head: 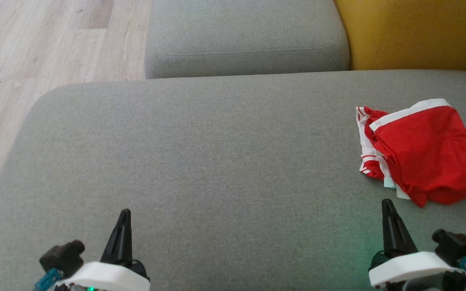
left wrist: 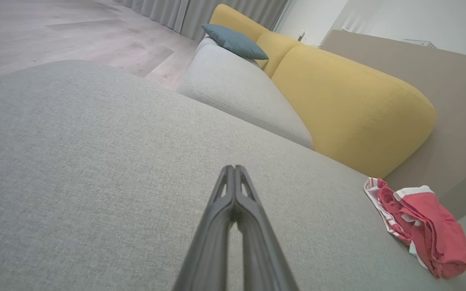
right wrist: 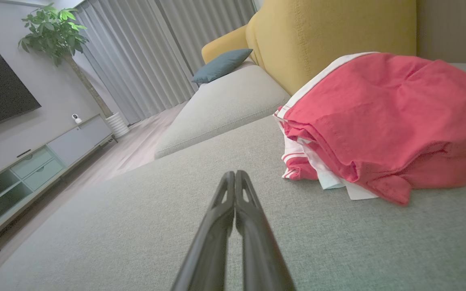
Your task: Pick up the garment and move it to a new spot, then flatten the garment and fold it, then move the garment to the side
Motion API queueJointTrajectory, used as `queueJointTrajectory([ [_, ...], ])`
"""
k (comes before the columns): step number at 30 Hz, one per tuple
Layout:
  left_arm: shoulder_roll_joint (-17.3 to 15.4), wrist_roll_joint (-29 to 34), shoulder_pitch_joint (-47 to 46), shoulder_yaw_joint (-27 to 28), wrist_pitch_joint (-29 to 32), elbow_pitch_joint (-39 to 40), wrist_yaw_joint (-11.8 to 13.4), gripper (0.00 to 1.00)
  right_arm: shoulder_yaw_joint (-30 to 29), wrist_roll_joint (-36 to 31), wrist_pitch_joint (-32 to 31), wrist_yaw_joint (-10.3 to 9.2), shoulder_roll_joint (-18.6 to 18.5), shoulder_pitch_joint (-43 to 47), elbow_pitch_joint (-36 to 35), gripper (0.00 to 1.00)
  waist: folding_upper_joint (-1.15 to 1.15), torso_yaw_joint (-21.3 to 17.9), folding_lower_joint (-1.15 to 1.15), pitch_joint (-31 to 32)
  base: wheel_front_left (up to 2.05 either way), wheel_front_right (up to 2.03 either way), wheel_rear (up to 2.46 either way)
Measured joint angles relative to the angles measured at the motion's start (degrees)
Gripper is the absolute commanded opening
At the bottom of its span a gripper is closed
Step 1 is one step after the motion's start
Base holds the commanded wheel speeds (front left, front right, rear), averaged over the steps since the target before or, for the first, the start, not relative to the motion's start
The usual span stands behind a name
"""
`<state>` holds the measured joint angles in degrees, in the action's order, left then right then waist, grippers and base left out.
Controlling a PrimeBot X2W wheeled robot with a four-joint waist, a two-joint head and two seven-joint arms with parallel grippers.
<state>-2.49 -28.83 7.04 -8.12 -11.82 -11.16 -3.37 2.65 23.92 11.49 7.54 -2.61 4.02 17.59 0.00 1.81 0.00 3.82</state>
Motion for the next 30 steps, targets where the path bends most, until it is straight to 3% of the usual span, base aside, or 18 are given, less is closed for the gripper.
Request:
queueJointTrajectory([
  [30,-0.10,-17.92,-2.93,3.32,4.76,-1.24,-0.75,0.00,-2.55,19.36,-4.47,0.00,-0.01,-1.35,-0.27,0.00,0.00,-0.51,0.00,-1.13,0.00,0.00,0.00],
])
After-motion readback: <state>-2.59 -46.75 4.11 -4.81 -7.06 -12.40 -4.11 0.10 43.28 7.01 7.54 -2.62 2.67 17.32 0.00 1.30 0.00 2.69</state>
